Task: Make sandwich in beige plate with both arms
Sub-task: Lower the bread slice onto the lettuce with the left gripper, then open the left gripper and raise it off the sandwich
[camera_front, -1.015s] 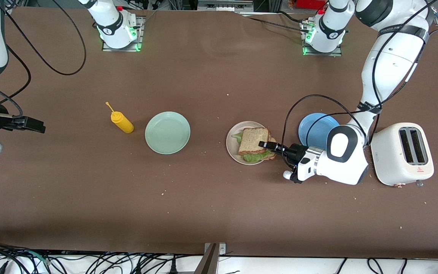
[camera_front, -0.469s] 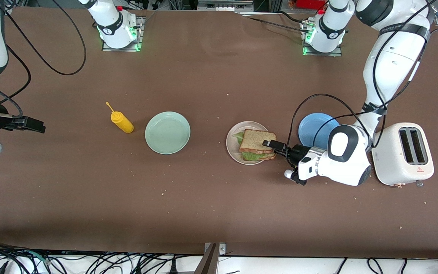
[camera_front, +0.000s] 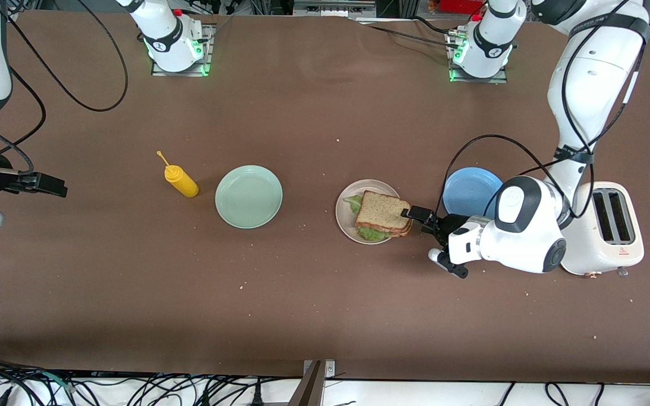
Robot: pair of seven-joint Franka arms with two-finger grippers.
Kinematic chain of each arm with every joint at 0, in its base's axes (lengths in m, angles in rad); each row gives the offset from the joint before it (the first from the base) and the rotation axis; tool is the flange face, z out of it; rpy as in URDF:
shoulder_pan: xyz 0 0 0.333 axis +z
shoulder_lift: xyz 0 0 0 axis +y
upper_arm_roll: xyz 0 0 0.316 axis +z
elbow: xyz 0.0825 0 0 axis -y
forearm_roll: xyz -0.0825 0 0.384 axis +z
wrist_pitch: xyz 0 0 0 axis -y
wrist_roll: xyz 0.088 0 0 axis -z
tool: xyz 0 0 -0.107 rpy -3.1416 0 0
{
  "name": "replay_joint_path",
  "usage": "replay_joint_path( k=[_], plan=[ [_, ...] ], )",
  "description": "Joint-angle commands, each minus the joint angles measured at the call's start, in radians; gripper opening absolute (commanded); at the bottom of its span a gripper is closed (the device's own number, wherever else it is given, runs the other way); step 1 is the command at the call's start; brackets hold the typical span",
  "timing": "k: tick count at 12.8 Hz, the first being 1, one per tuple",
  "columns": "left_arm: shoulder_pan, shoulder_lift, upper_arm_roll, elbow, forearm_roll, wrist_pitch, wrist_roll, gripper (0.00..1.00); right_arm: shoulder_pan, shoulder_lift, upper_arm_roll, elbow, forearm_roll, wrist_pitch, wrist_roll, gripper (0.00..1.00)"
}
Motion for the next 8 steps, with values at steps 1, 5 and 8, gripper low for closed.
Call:
replay_joint_path(
  k=[1, 5, 8],
  plan=[
    [0.004, -0.101, 0.004, -0.012, 0.131, -0.012, -0.009, 1.0, -0.006, -0.008, 0.008, 0.005, -0.012, -0.014, 0.013, 1.0],
    [0.013, -0.233, 0.017, -0.011, 0.318, -0.064, -0.151, 1.0, -0.007, -0.008, 0.008, 0.005, -0.012, -0.014, 0.013, 1.0],
    [0.013, -0.337, 0.016, -0.009, 0.494, -0.126, -0.265, 1.0, -0.007, -0.008, 0.008, 0.005, -0.012, -0.015, 0.012, 1.0]
  ],
)
